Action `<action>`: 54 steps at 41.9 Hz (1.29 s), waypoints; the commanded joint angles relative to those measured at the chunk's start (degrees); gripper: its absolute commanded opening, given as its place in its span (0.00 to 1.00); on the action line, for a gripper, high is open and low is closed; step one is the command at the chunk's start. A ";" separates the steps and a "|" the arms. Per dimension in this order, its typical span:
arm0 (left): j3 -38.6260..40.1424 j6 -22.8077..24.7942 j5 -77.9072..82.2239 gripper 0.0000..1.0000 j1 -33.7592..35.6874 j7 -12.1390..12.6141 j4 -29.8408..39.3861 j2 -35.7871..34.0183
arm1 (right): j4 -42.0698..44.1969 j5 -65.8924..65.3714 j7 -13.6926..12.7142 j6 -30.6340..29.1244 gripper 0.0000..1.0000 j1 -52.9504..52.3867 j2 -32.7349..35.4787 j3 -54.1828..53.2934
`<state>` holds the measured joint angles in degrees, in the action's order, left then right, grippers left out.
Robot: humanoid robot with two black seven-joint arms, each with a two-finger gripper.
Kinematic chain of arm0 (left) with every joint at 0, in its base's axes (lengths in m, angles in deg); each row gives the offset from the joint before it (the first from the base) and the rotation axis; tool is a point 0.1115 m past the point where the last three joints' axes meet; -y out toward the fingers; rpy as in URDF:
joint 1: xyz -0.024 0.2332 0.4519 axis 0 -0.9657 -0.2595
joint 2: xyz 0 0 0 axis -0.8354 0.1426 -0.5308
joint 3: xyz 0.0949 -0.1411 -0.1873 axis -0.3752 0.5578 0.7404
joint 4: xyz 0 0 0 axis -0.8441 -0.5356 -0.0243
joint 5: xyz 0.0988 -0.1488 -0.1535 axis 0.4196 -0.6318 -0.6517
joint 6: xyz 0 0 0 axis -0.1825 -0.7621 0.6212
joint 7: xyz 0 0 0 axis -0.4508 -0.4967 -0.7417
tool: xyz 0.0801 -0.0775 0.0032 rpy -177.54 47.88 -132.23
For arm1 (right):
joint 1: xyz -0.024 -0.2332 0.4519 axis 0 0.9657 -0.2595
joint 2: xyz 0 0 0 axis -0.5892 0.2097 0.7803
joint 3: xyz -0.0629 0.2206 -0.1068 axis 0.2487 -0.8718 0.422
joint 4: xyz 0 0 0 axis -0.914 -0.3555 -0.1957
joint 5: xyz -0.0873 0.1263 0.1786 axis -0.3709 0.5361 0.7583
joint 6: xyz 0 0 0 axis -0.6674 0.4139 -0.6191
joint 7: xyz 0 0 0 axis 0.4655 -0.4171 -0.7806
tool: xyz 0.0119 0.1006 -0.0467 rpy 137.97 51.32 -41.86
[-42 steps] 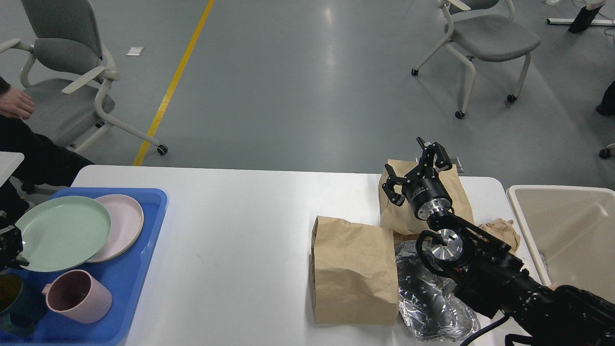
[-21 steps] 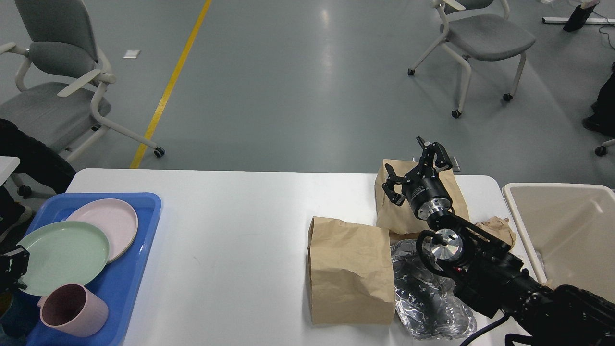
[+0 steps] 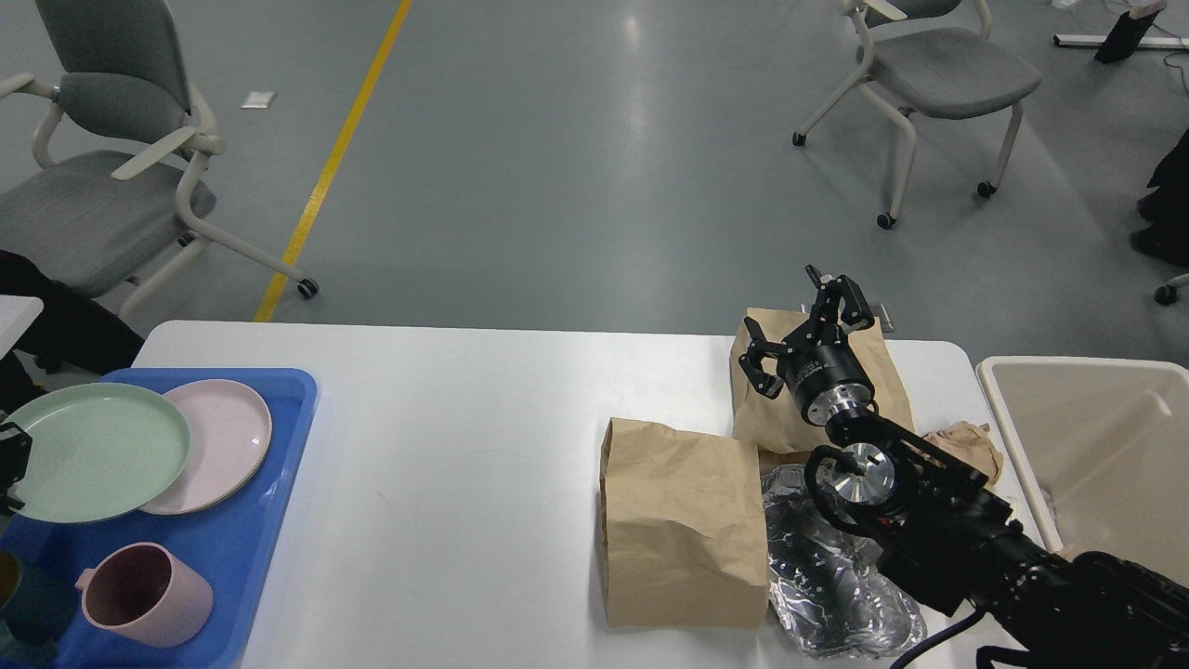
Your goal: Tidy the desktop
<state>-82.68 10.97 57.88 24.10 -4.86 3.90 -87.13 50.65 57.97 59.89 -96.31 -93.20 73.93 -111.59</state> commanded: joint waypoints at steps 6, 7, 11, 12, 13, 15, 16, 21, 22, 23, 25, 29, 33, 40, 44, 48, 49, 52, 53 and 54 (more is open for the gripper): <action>-0.10 -0.69 -0.17 0.00 2.42 6.35 -0.09 1.59 | 0.00 0.00 0.01 0.00 1.00 0.01 -0.01 0.00; -0.10 -0.69 -0.17 0.00 2.42 6.62 -0.09 1.68 | 0.00 0.00 0.01 0.00 1.00 -0.07 -0.01 0.00; -0.18 -0.69 -0.08 0.00 2.94 6.89 -0.09 1.77 | 0.00 0.00 0.01 0.00 1.00 -0.07 -0.01 0.00; -0.18 -0.60 0.01 0.00 3.03 6.89 -0.09 1.77 | 0.00 0.00 0.01 0.00 1.00 -0.08 -0.01 0.00; -0.18 -0.43 0.09 0.00 3.03 7.06 -0.09 1.86 | 0.00 0.00 0.01 0.00 1.00 0.01 0.07 0.00; -0.27 0.18 0.27 0.00 3.21 7.41 -0.09 1.86 | 0.00 0.00 0.01 0.00 1.00 0.01 -0.01 0.00; -0.27 0.10 0.36 0.00 3.56 8.37 -0.09 1.86 | 0.00 0.00 0.01 0.00 1.00 0.01 -0.01 0.00; -0.27 -0.34 0.45 0.00 5.40 15.31 -0.18 1.86 | 0.00 0.00 0.01 0.00 1.00 -0.08 0.07 0.00; -0.27 -0.34 0.36 0.00 5.93 16.54 -0.18 1.86 | 0.00 0.00 0.01 0.00 1.00 0.01 -0.01 0.00; -0.27 -0.43 0.36 0.00 6.54 17.69 -0.18 1.86 | 0.00 0.00 0.01 0.00 1.00 -0.07 -0.01 0.00; -0.27 -0.52 0.36 0.00 7.77 19.53 -0.44 1.86 | 0.00 0.00 0.01 0.00 1.00 -0.08 -0.01 0.00; -0.27 -0.52 0.36 0.00 9.44 20.60 -0.53 1.86 | 0.00 0.00 0.01 0.00 1.00 -0.08 -0.01 0.00; -0.18 -0.17 0.27 0.00 11.03 20.51 -0.44 1.95 | 0.00 0.00 0.01 0.00 1.00 0.01 -0.01 0.00; -0.18 0.27 -0.43 0.00 14.89 19.81 -0.18 3.08 | 0.00 0.00 0.01 0.00 1.00 0.01 0.07 0.00; -0.18 0.27 -1.66 0.00 16.21 19.02 0.17 5.37 | 0.00 0.00 0.01 0.00 1.00 -0.07 0.07 0.00; -0.53 0.27 -3.60 0.00 16.04 16.74 0.44 7.83 | 0.00 0.00 0.01 0.00 1.00 0.01 -0.01 0.00; -0.62 0.27 -3.68 0.00 15.95 15.95 0.44 8.36 | 0.00 0.00 0.01 0.00 1.00 -0.07 0.07 0.00; -1.67 0.27 -3.95 0.00 15.78 12.35 0.44 9.68 | 0.00 0.00 0.01 0.00 1.00 -0.07 0.07 0.00; -2.20 0.27 -3.95 0.00 15.69 11.20 0.44 9.85 | 0.00 0.00 0.01 0.00 1.00 -0.08 -0.01 0.00; -2.90 0.27 -4.04 0.00 15.69 9.80 0.44 9.94 | 0.00 0.00 0.01 0.00 1.00 0.01 -0.01 0.00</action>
<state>-83.55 11.25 54.24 40.06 10.16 4.33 -78.55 50.65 57.95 59.91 -96.30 -93.22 73.94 -111.60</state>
